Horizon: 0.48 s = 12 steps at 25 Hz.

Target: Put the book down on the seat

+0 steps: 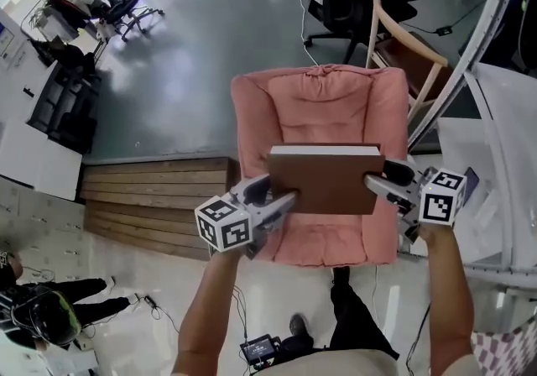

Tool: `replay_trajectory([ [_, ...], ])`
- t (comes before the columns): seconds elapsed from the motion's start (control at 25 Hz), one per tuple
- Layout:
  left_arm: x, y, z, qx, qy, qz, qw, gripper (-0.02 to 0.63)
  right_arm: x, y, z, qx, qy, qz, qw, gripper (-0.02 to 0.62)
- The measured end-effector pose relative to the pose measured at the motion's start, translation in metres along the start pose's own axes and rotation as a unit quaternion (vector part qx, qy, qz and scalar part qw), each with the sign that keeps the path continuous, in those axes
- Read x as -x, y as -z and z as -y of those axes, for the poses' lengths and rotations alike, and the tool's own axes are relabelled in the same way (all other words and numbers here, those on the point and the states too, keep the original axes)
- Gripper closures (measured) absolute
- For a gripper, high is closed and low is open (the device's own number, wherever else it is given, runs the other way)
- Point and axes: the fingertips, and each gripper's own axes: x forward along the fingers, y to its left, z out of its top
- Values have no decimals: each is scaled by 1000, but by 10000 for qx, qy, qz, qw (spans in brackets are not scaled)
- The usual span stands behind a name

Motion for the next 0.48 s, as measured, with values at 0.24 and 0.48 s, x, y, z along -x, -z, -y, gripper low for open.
replay_trajectory([
  [0.24,-41,36,-46,317,-20,-144,9994,330,-22,28,62,-270,93,-59,9996,374],
  [0.48,-68,83,-88,746,-94,-337,9966,330,-46,68,114,-670,237,-132,9974,373],
])
